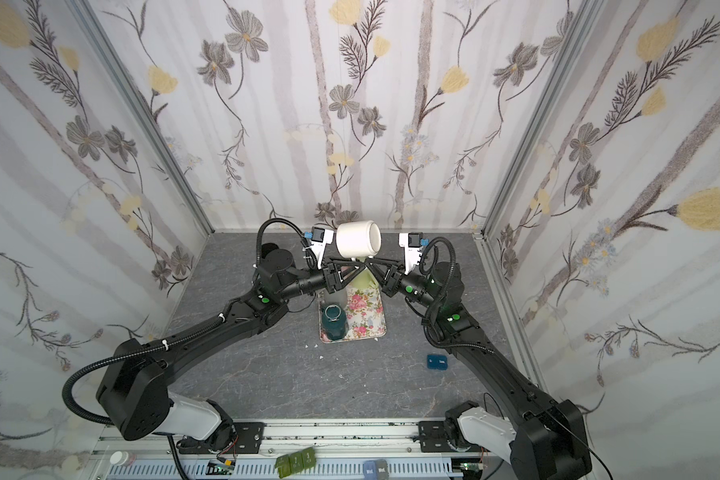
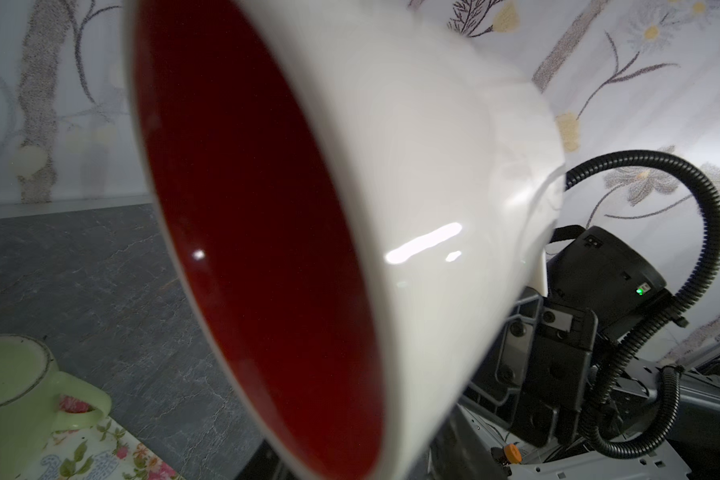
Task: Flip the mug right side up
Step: 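Reach the left gripper to the white mug while the right gripper holds it up, then close the left gripper on the white mug's rim and rotate it upright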
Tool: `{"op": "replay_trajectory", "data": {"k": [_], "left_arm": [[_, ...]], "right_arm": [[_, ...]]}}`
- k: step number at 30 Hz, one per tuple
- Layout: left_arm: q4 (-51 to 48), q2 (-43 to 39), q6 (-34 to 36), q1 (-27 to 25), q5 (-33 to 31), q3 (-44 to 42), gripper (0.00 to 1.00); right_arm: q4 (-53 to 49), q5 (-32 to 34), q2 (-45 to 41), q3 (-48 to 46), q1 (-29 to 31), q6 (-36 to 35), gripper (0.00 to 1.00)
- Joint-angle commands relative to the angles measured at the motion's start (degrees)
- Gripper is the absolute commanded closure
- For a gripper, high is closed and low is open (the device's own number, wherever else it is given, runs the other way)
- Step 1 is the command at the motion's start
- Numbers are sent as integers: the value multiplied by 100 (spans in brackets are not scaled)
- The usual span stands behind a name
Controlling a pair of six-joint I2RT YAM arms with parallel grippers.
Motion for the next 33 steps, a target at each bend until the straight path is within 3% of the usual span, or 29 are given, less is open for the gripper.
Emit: {"op": "replay_trajectory", "data": {"k": [1,25,28,33], "left_arm": [[490,-28,-32,-2,29,15,59],[1139,30,-254,-2,-195,-218,67],[1175,27,-252,-2,-233,-221,79],[1205,57,-303,-8,-270,-210,81]], "right_arm": [[313,-55,42,2,15,-39,100],[542,-90,222,-248,11,102,100],[589,-98,227,-267,18,124,100],[644,-114,219,-267,13,124,100]]}}
